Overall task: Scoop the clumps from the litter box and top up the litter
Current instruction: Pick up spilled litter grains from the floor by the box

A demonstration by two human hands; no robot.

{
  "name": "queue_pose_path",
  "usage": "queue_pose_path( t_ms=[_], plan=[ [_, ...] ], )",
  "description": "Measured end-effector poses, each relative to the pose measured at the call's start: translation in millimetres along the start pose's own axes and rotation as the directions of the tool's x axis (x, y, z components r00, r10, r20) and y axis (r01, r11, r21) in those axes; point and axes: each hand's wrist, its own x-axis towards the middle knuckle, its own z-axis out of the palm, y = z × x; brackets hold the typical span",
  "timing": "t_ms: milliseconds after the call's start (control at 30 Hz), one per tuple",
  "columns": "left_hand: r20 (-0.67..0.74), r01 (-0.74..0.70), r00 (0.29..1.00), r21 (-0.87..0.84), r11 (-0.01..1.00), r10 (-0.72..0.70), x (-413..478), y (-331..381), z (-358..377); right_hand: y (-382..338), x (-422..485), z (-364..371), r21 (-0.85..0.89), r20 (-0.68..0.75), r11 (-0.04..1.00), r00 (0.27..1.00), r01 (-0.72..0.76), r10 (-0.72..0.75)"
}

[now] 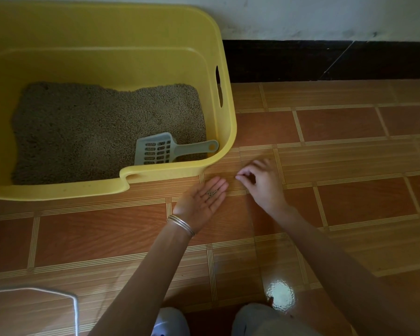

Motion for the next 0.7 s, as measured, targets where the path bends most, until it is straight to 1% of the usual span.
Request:
queue_pose_path(
  t_ms=[167, 233, 267, 367, 467, 567, 700],
  plan=[
    [-0.003, -0.001, 1.000, 0.011, 1.000, 0.001, -1, -2, 2, -5, -3, 1, -0.165, 0.018, 0.984, 0.998, 0.070, -0.068],
    [-0.008, -0.001, 1.000, 0.015, 1.000, 0.001, -1, -2, 4, -6, -4, 1, -0.176, 0.005, 0.982, 0.997, 0.075, -0.075],
    [-0.011, 0.000, 1.000, 0.017, 1.000, 0.001, -1, -2, 4, -7, -4, 0, -0.134, -0.017, 0.989, 0.997, 0.067, -0.070],
    [-0.010, 0.002, 1.000, 0.038, 0.999, -0.002, -1, -2, 8, -18, -3, -6, 0.131, -0.051, 0.988, 0.996, 0.077, -0.071],
    [-0.028, -0.004, 1.000, 0.062, 0.998, 0.006, -2, -4, 14, -26, -2, -10, 0.297, 0.031, 0.947, 0.990, 0.124, -0.140],
    [-0.024, 0.002, 1.000, 0.051, 0.999, -0.001, -1, -5, 14, -19, 1, -12, 0.318, 0.042, 0.942, 0.991, 0.106, -0.126],
    [-0.002, 0.008, 1.000, 0.016, 1.000, -0.008, -2, 0, 9, 1, 9, -10, 0.186, -0.007, 0.982, 0.999, 0.033, -0.032]
  ],
)
